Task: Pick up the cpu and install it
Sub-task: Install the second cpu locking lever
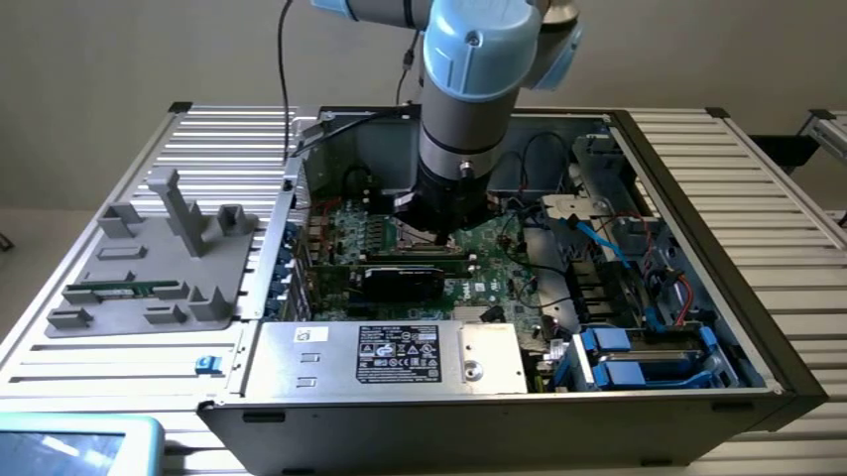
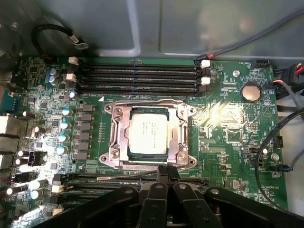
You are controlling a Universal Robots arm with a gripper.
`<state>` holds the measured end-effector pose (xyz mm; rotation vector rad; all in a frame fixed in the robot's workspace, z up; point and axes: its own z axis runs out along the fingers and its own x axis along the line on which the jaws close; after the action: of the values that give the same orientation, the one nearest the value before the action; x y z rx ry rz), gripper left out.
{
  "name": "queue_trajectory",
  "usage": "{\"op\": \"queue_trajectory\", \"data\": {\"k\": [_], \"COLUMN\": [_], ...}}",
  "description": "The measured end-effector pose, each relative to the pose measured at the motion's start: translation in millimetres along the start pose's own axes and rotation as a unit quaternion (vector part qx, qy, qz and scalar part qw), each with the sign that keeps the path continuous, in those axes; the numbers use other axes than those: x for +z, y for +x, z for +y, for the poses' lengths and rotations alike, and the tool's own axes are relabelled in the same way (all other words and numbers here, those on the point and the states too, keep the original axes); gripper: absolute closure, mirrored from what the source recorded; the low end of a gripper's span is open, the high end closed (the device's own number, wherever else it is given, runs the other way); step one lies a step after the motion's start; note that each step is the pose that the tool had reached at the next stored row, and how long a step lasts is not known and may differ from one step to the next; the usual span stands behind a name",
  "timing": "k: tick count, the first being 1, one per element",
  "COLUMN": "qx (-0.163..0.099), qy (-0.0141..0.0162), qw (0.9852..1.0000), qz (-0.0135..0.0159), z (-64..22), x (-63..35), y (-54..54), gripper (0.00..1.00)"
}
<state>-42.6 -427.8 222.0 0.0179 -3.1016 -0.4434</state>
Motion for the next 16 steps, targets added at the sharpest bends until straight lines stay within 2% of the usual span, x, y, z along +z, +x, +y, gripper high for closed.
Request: {"op": "queue_trajectory", "data": {"k": [5, 11, 13, 15, 16], "qx": [0.004, 0.006, 0.011, 0.021, 0.022], "qy": [-0.0001, -0.0002, -0.0004, -0.0013, -0.0019], "qw": [1.0, 1.0, 0.9999, 0.9998, 0.9997], "qz": [-0.0012, -0.0017, -0.0032, -0.0062, -0.0065], "z": [-2.1, -1.9, -1.8, -1.8, -1.8], "x": [7.7, 8.6, 9.0, 9.1, 9.2], "y": [6.8, 7.2, 7.3, 7.3, 7.4], "gripper": [0.91, 0.91, 0.91, 0.91, 0.91]}}
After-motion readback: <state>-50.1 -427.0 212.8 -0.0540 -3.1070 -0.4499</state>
